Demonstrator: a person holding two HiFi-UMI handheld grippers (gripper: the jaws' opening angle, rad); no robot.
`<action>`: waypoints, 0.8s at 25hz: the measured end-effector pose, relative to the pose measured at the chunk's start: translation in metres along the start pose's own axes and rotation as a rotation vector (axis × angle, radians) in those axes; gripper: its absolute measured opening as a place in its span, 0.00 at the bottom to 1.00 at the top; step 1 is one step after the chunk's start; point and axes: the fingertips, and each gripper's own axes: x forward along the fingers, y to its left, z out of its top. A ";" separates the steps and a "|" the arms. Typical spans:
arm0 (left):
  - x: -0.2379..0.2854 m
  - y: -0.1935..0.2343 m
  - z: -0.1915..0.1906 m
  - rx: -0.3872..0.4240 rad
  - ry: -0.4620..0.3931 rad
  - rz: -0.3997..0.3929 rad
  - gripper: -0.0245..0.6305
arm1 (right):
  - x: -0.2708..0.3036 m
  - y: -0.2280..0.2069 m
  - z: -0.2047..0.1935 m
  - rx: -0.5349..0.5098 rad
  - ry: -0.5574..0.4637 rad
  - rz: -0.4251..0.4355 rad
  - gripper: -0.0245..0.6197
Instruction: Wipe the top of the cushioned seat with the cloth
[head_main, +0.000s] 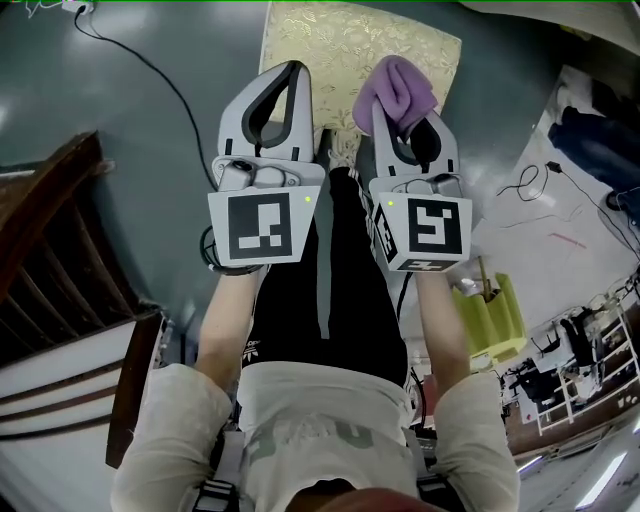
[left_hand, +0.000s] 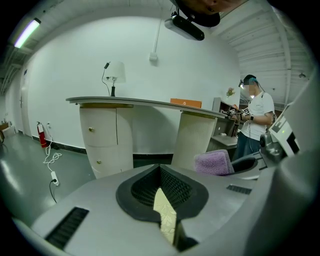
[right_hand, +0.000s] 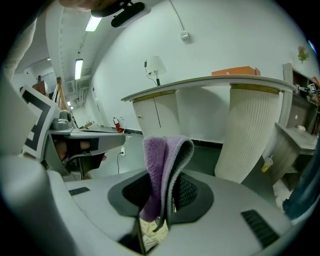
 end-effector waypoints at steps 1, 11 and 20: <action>0.001 0.000 0.000 -0.003 -0.002 0.002 0.05 | 0.002 0.000 -0.001 -0.005 0.003 0.004 0.19; -0.011 0.029 0.005 -0.036 -0.032 0.102 0.05 | 0.078 0.017 0.017 0.074 0.083 0.179 0.19; -0.026 0.059 -0.012 -0.049 -0.010 0.184 0.05 | 0.193 0.052 -0.008 0.224 0.314 0.277 0.19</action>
